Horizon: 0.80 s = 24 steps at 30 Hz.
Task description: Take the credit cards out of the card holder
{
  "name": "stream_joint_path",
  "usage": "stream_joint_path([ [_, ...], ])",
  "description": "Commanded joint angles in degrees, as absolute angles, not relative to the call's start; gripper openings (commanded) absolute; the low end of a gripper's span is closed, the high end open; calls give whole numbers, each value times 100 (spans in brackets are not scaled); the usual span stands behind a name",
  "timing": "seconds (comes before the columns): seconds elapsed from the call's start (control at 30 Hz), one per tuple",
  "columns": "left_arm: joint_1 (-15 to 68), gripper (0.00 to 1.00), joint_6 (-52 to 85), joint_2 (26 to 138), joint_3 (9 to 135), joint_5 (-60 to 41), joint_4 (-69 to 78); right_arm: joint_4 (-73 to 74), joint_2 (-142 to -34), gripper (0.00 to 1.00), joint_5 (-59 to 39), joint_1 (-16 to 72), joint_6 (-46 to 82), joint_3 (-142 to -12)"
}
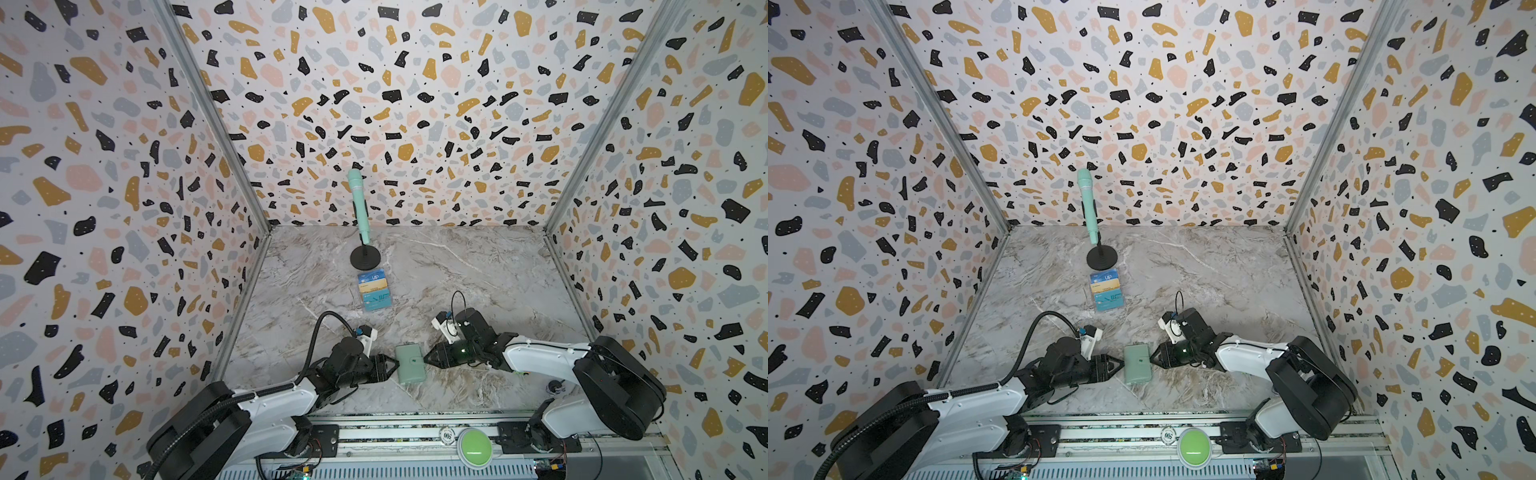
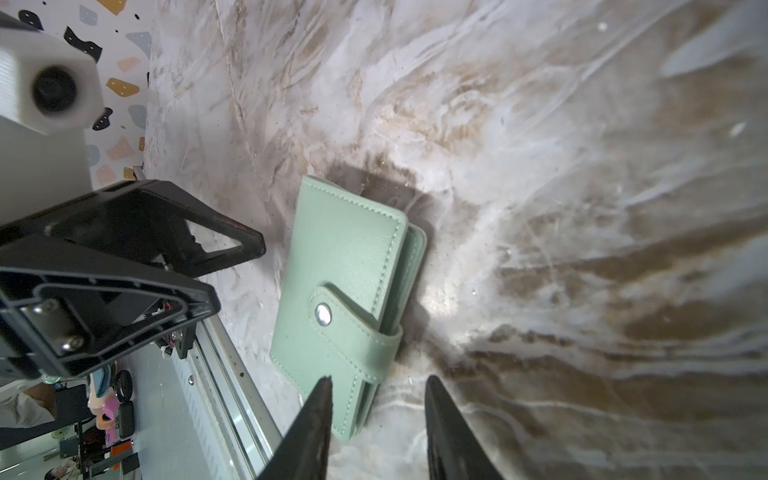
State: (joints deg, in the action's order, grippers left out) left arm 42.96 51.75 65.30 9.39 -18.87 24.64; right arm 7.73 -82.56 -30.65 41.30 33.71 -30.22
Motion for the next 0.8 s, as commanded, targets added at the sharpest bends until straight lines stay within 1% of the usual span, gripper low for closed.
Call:
stream_joint_path([
  [0.0,4393,53,5387,6574,866,-1784,2896,944,-8359,38,-3098,4207,3445,-2980],
  [0.37,4533,52,5348,6952,898,-2165,3073,1260,-8570,37,-3156,4307,3514,-2884],
  [0.6,4586,52,5472,7552,923,-2332,3735,1314,-8626,34,-3155,4325,3534,-2858],
  [0.77,4605,52,5701,7761,911,-2464,4281,1336,-8653,33,-3147,4333,3532,-2843],
])
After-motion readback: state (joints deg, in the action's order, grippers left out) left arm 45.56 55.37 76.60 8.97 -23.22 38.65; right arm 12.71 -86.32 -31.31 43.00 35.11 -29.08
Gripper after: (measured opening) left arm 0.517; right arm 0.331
